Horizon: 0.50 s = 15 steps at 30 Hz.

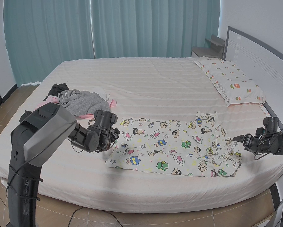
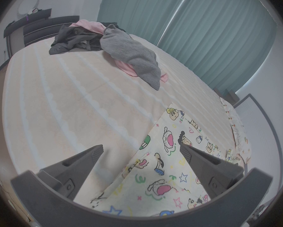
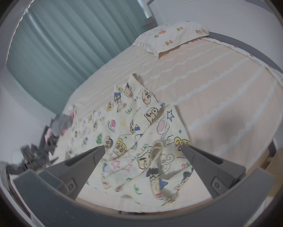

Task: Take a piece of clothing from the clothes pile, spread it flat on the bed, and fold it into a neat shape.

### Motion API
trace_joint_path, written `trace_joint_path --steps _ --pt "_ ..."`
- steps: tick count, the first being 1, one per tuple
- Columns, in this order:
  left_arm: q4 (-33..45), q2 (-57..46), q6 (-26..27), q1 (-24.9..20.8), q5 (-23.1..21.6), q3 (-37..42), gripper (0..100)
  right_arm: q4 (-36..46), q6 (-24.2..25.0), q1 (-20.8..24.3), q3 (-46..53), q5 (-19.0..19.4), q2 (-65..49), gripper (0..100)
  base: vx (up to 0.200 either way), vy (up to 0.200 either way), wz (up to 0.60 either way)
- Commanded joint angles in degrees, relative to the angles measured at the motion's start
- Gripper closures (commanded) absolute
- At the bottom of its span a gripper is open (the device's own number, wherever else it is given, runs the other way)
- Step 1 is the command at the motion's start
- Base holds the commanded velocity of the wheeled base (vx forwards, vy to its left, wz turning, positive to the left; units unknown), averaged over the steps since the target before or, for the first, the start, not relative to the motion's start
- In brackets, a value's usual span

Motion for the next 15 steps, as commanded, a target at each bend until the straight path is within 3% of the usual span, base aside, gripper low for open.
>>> trace_joint_path --steps 1,2,5,15 --pt "-1.1 -12.4 -5.2 1.3 -7.2 12.2 0 -7.8 13.8 5.8 10.0 -0.5 -8.8 0 0.0 0.0 0.0" --pt "-2.5 -14.8 -7.5 1.4 -9.6 16.5 0 -10.0 19.9 8.4 12.1 -0.9 -8.8 0 0.0 0.0 0.0" --pt "-7.9 -16.4 -9.5 1.4 -10.3 23.8 0 -13.3 26.1 11.5 13.9 -2.0 -6.2 0 0.0 0.0 0.0" --pt "-26.6 -16.1 -10.1 0.8 -10.2 39.5 0 -25.9 23.1 14.7 18.5 -5.2 5.8 0 0.0 0.0 0.0"
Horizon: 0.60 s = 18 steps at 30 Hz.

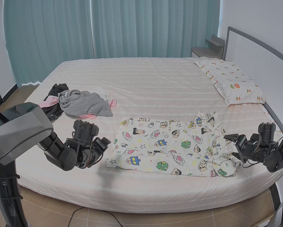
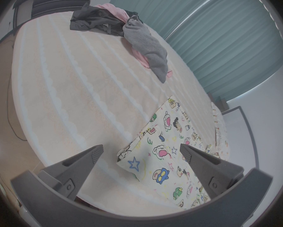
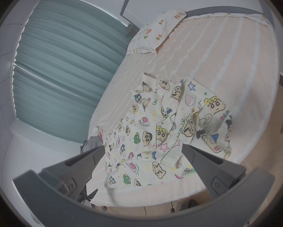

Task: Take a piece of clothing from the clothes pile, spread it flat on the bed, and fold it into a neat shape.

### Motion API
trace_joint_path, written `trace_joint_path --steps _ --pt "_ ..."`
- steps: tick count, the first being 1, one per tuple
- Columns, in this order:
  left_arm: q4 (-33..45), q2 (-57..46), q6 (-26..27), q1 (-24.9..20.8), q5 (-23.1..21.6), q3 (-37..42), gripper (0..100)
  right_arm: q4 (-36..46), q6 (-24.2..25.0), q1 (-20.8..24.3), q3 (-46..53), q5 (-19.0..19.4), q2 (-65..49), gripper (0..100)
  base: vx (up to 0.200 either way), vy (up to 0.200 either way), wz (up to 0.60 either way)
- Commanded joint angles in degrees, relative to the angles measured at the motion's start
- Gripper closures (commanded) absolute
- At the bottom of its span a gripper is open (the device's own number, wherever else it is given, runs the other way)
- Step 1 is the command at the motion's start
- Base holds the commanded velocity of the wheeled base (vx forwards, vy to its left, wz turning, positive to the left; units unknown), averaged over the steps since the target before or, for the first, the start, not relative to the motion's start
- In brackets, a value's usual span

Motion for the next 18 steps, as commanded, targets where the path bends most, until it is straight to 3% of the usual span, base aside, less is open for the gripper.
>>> trace_joint_path --steps 1,7,12,18 --pt "-7.0 -2.1 -1.7 -0.1 -0.8 8.7 0 -4.2 -1.0 3.1 3.6 -2.5 8.4 0 0.0 0.0 0.0" --pt "-10.4 -0.7 -1.8 0.0 -0.8 9.8 0 -8.3 -1.4 3.1 3.0 -3.4 11.7 0 0.0 0.0 0.0" --pt "-10.9 -0.5 -1.8 -0.1 -0.8 10.5 0 -14.6 -1.7 3.1 3.7 -6.4 16.2 0 0.0 0.0 0.0" --pt "-11.0 0.0 -1.9 -0.1 -0.8 10.6 0 -15.5 -1.7 3.1 2.9 -7.1 17.0 0 0.0 0.0 0.0"
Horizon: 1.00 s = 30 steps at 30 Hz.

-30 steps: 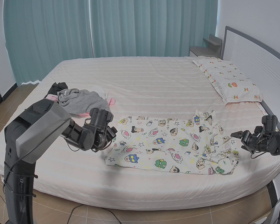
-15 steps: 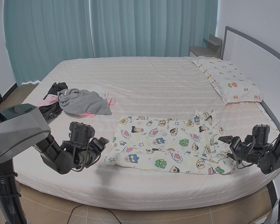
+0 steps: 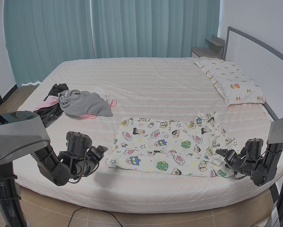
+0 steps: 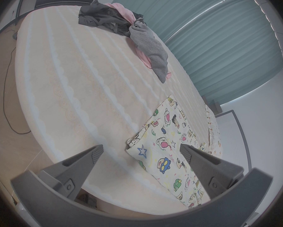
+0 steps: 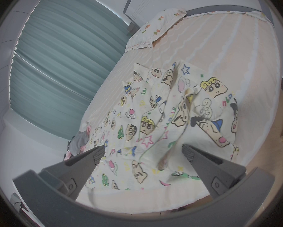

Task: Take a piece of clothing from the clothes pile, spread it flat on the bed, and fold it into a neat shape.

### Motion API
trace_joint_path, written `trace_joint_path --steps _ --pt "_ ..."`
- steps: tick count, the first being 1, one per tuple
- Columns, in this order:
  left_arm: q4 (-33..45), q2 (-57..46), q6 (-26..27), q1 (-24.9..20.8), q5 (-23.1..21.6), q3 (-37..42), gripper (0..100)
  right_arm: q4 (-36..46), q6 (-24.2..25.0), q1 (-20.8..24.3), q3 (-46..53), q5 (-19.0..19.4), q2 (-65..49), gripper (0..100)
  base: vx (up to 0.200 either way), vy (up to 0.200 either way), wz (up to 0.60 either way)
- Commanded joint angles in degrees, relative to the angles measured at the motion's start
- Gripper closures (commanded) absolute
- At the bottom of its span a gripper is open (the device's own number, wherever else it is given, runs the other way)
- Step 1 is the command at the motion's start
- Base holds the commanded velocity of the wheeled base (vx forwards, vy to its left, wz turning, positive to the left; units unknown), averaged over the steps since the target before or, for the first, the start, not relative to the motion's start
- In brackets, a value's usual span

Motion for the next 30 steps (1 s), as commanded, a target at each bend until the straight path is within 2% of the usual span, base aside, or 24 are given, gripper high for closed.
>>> trace_joint_path --steps 1,8,19,30 --pt "-0.1 0.6 0.0 0.0 -0.1 0.2 0 -0.2 0.0 -0.1 -0.7 0.0 2.3 0 0.0 0.0 0.0" --pt "-0.3 0.8 -0.1 0.1 -0.1 0.2 0 -0.1 -0.2 -0.1 -0.4 -0.1 2.5 0 0.0 0.0 0.0" --pt "-0.8 1.5 0.0 0.1 0.2 0.3 0 2.5 -7.5 -0.6 1.4 -0.9 2.4 0 0.0 0.0 0.0" --pt "-0.8 1.5 0.0 0.2 0.2 0.3 0 1.4 -5.8 1.2 2.3 -1.2 -4.1 0 0.0 0.0 0.0"
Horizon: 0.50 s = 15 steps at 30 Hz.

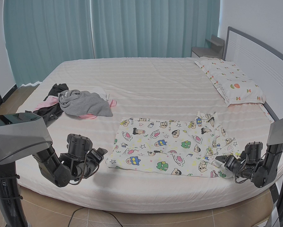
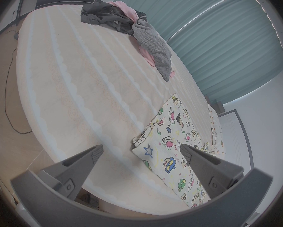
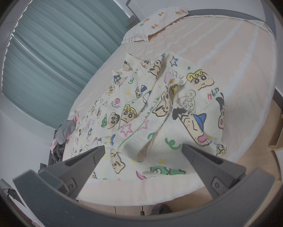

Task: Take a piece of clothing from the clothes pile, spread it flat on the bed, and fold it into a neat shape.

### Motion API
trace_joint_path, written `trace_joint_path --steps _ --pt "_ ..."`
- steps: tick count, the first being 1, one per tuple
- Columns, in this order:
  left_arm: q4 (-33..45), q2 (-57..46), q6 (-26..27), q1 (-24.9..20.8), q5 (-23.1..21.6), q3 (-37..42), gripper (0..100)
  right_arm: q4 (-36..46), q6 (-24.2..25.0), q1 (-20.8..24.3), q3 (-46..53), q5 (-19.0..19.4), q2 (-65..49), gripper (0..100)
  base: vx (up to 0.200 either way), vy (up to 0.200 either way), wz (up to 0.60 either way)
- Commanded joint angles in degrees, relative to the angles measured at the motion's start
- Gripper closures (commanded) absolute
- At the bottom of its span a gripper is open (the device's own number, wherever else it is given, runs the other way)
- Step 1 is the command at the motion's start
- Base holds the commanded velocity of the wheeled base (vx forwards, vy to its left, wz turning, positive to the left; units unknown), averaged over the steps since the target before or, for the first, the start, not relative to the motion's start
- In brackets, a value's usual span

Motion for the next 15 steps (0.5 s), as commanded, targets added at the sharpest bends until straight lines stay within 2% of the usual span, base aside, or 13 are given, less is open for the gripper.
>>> trace_joint_path --steps 1,15 --pt "0.0 0.1 0.0 0.0 0.0 0.0 0 -0.9 1.5 1.0 0.0 -0.3 -2.7 0 0.0 0.0 0.0" --pt "0.0 0.2 0.0 0.0 0.0 -0.1 0 -3.1 2.2 0.9 -3.9 -2.4 4.3 0 0.0 0.0 0.0"
